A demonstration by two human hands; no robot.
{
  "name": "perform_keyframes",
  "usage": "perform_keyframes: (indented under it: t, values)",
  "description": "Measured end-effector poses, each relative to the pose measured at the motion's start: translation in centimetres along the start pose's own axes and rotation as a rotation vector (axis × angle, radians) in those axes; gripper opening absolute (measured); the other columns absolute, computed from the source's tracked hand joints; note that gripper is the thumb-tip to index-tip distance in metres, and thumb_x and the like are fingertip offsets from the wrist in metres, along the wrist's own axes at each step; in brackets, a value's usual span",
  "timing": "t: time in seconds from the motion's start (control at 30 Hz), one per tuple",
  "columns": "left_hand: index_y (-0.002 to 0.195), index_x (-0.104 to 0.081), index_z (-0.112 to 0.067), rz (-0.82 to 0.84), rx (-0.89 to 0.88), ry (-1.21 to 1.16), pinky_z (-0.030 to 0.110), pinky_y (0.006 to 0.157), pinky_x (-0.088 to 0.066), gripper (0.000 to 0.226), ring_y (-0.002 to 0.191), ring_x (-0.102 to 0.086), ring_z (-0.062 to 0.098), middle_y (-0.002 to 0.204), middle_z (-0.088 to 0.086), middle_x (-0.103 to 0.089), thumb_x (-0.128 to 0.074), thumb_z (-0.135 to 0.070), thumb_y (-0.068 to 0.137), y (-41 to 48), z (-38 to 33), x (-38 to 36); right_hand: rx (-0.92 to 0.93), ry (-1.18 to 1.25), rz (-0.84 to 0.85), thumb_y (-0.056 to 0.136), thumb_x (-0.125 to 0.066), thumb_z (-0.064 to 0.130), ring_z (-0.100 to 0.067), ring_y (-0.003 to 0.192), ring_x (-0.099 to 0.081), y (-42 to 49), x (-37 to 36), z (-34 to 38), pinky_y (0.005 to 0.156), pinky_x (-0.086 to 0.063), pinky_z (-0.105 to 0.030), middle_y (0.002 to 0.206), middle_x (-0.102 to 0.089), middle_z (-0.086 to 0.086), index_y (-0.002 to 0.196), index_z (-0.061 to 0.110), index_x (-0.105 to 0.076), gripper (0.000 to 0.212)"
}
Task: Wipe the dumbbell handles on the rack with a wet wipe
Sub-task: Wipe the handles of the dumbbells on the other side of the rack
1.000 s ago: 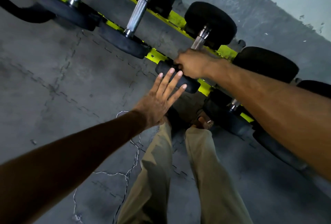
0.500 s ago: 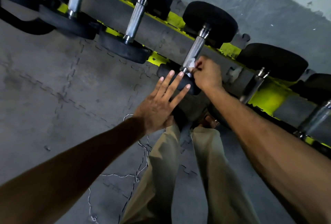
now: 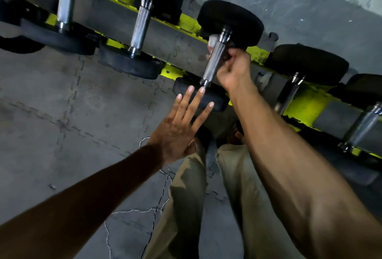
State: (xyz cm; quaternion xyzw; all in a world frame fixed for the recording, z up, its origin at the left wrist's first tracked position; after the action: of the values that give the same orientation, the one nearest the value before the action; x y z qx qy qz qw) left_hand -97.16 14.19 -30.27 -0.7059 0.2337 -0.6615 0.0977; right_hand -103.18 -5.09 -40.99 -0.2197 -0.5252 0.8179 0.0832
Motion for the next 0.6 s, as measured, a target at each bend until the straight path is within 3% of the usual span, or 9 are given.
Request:
perform_keyframes:
  t: [0.1, 0.2, 0.23, 0.3, 0.37, 0.47, 0.53, 0.6]
  values:
    - [0.167, 0.004, -0.008, -0.019, 0.002, 0.003, 0.061, 0.127, -0.014, 0.115, 0.157, 0.006, 0.051, 0.169, 0.032, 0.015, -0.064, -0.045, 0.083, 0.0, 0.1, 0.3, 0.015, -0.074, -0.067, 0.077, -0.048, 0.007, -0.030, 0.069, -0.056, 0.5, 0.1, 0.4, 0.083, -0.046, -0.044, 0.078, -0.057, -0.013, 0.082, 0.012, -0.054, 0.010]
    - [0.167, 0.006, -0.008, -0.026, 0.003, 0.023, 0.061, 0.128, -0.012, 0.115, 0.157, 0.007, 0.051, 0.168, 0.032, 0.016, -0.065, -0.042, 0.083, 0.4, 0.4, 0.4, 0.103, -0.120, -0.110, 0.094, -0.032, -0.006, -0.024, 0.058, -0.059, 0.6, -1.0, 1.5, 0.058, -0.051, -0.033, 0.069, -0.059, -0.009, 0.084, 0.009, -0.054, 0.028]
    - [0.167, 0.006, -0.008, -0.019, 0.005, 0.023, 0.061, 0.127, -0.012, 0.115, 0.157, 0.007, 0.051, 0.168, 0.032, 0.017, -0.064, -0.042, 0.083, 0.5, 0.4, 0.3, 0.158, -0.163, -0.102, 0.095, -0.034, -0.009, -0.017, 0.052, -0.055, 0.6, -0.9, 1.3, 0.051, -0.045, -0.026, 0.063, -0.056, -0.004, 0.083, 0.010, -0.054, 0.030]
    - [0.167, 0.006, -0.008, -0.025, 0.010, 0.014, 0.062, 0.127, -0.012, 0.110, 0.157, 0.007, 0.052, 0.168, 0.032, 0.016, -0.060, -0.040, 0.084, 0.3, 0.3, 0.0, 0.313, -0.300, -0.081, 0.094, -0.048, -0.009, -0.008, 0.051, -0.049, -0.4, -0.2, 0.9, 0.051, -0.041, -0.023, 0.058, -0.054, 0.004, 0.076, 0.015, -0.054, 0.030]
    - [0.166, 0.005, -0.007, -0.027, 0.017, 0.003, 0.062, 0.126, -0.013, 0.107, 0.157, 0.007, 0.053, 0.168, 0.032, 0.015, -0.058, -0.039, 0.086, 0.3, 0.2, -0.3, 0.593, -0.540, -0.084, 0.086, -0.064, 0.004, -0.009, 0.066, -0.056, -1.8, 0.9, 1.3, 0.064, -0.049, -0.028, 0.072, -0.062, 0.004, 0.078, 0.017, -0.059, 0.016]
    - [0.166, 0.009, -0.007, 0.001, 0.020, 0.008, 0.063, 0.126, -0.013, 0.113, 0.156, 0.009, 0.053, 0.167, 0.033, 0.018, -0.060, -0.043, 0.084, 0.1, 0.1, -0.6, 1.045, -1.019, 0.033, 0.083, -0.068, 0.009, -0.016, 0.090, -0.060, -4.3, 0.6, 1.2, 0.078, -0.050, -0.028, 0.101, -0.062, -0.007, 0.090, 0.012, -0.065, 0.009]
    - [0.166, 0.010, -0.007, 0.017, 0.020, 0.016, 0.063, 0.126, -0.013, 0.116, 0.156, 0.010, 0.053, 0.167, 0.033, 0.019, -0.062, -0.044, 0.082, 0.2, 0.0, -0.4, 1.321, -1.363, 0.172, 0.087, -0.063, 0.011, -0.024, 0.102, -0.059, -5.6, -0.5, 0.7, 0.079, -0.050, -0.031, 0.116, -0.060, -0.008, 0.103, 0.011, -0.068, 0.017]
    - [0.166, 0.009, -0.007, 0.017, 0.014, 0.013, 0.062, 0.126, -0.013, 0.115, 0.156, 0.011, 0.053, 0.167, 0.033, 0.020, -0.062, -0.042, 0.083, 0.2, -0.1, -0.1, 1.479, -1.699, 0.194, 0.093, -0.058, 0.019, -0.029, 0.104, -0.059, -5.4, -1.4, 1.2, 0.069, -0.053, -0.038, 0.131, -0.060, 0.002, 0.118, 0.019, -0.068, 0.027]
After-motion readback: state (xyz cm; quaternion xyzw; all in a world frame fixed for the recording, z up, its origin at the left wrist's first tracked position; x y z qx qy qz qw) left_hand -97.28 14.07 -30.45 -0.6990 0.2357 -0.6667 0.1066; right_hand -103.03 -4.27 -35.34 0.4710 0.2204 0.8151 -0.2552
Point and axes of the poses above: each hand's wrist, its own y-axis towards the middle knuckle, its own x-axis out of the back of the hand, z = x × y, the point moved 5 cm from there along y, towards the middle knuckle
